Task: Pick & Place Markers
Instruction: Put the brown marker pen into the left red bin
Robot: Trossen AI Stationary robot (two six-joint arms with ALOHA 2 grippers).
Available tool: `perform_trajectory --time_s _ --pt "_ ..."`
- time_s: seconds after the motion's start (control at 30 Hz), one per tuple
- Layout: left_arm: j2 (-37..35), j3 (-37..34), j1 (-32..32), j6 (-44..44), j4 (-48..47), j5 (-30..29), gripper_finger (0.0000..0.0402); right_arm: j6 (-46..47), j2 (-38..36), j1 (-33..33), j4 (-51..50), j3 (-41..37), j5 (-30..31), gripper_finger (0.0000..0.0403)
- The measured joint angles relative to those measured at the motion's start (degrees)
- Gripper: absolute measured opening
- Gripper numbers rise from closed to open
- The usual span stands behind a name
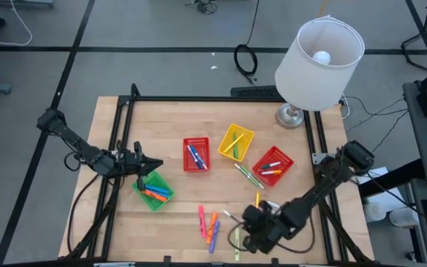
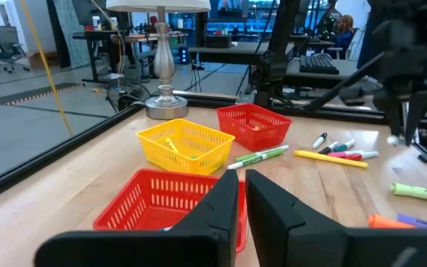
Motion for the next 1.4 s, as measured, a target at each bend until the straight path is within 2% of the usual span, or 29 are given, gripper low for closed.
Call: perform_trajectory --time_s 0.13,0.23,0.43,0.57,0.7,0.8,0.97,1.17,1.4 --pt "0.00 0.00 0.00 0.18 1.36 0.00 0.0037 -13.12 -0.11 -5.43 4.43 3.03 3.13 0.0017" --pt "0.00 0.00 0.00 2.81 5.18 0.27 0.0037 -23.15 -0.11 -10.63 10.56 3.19 3.06 0.0017" --pt "0.00 0.00 0.00 5.33 10.11 3.46 0.0037 -36.06 -0.11 -22.56 14.36 3.18 3.02 0.0017" --pt "0.00 0.00 0.00 6.19 12.54 6.24 0.0037 -41.15 0.97 -30.15 20.89 3.25 -2.24 0.0017" --pt "-0.01 0.00 0.00 6.79 14.05 8.03 0.0037 -43.66 3.84 -35.37 25.65 3.13 -8.09 0.0017" --pt "0.00 0.00 0.00 7.91 13.92 8.41 0.0037 -43.71 6.57 -38.14 26.55 3.23 -10.27 0.0017" --pt "0.00 0.00 0.00 9.22 13.92 8.46 0.0037 -42.35 10.69 -40.64 27.12 3.19 -10.50 0.0017" --pt "0.00 0.00 0.00 10.74 13.88 8.48 0.0037 -42.06 12.18 -41.32 28.84 3.18 -10.49 0.0021" --pt "0.00 0.00 0.00 11.94 13.88 8.44 0.0037 -42.40 12.22 -41.35 29.10 3.19 -10.44 0.0084"
